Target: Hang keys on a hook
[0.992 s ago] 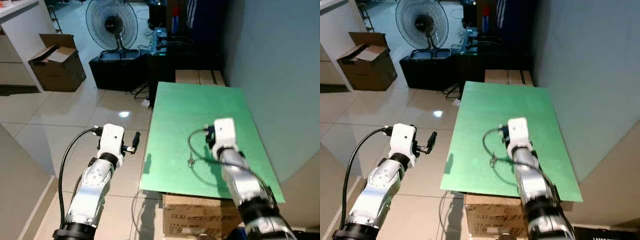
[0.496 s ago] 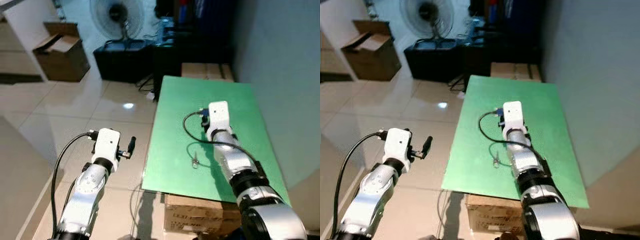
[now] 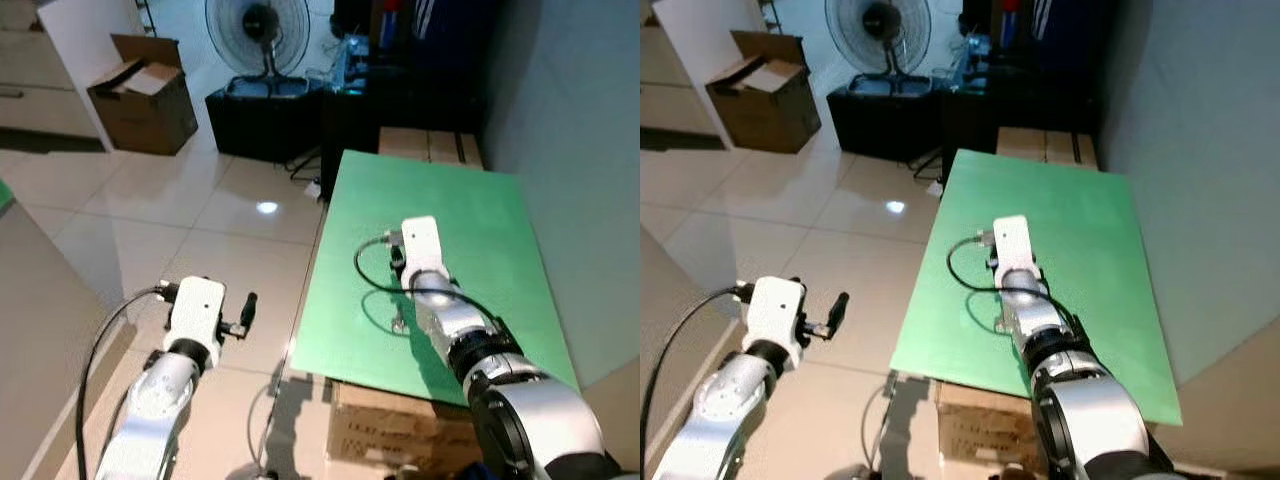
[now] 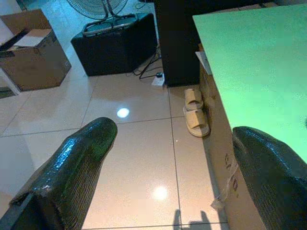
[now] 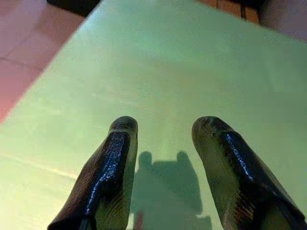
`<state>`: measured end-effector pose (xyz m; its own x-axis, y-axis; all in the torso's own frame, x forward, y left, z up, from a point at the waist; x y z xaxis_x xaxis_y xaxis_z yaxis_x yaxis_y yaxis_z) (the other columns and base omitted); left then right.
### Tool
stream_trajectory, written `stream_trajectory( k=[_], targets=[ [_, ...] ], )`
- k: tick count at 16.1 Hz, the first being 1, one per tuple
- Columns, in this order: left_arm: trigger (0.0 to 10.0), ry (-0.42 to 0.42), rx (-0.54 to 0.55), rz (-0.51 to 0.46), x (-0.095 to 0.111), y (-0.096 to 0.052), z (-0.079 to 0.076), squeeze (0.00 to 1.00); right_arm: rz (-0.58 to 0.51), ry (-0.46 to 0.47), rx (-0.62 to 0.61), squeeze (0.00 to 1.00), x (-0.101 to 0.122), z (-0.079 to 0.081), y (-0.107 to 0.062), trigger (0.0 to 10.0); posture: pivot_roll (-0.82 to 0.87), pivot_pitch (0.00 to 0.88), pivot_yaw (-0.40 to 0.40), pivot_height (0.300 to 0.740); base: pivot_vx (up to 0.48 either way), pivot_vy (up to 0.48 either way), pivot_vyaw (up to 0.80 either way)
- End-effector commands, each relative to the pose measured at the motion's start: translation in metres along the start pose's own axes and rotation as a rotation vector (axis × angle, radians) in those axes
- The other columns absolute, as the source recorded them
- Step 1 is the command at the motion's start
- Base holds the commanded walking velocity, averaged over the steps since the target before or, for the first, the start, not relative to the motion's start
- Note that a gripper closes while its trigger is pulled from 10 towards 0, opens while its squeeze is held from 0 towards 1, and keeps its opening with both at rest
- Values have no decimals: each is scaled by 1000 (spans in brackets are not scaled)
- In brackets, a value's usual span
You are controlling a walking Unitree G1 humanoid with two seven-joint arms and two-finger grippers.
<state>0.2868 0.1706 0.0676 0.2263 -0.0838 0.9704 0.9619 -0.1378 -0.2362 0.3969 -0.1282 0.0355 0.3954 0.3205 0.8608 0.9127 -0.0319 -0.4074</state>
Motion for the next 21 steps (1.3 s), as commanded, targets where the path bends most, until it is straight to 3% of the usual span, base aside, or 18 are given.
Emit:
stream_trajectory(
  k=[1, 9, 16, 21],
  targets=[
    [10000, 14, 17, 2, 3, -4, 6, 0, -3, 14, -9, 0, 2, -3, 1, 10000, 59, 92, 24, 723, 0, 0, 0],
    [10000, 39, 12, 30, 6, -17, 7, 0, 199, 158, -42, 0, -48, -5, -6, 10000, 92, 134, 45, 723, 0, 0, 0],
    [10000, 33, 15, 49, 6, -26, 9, 0, 258, 168, 20, 0, -67, 14, -13, 10000, 102, 171, 32, 723, 0, 0, 0],
    [10000, 40, 24, 64, 5, -33, 11, 0, 261, 118, 78, 0, -72, 25, -16, 10000, 117, 193, 32, 723, 0, 0, 0]
  ],
)
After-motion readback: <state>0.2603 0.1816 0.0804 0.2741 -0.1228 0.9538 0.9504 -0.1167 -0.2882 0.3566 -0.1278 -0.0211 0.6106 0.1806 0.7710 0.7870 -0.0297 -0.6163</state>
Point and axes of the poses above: a point about 5 cm out from each wrist's last joint towards the gripper, its own y axis pointing out of the wrist towards the gripper, its own x axis along the axis of the wrist's last joint, z = x × y, the point moved 5 cm from there along y, pointing out of the wrist towards the gripper, and after that the axes turned 8 degrees about -y, right-handed, at the moved point
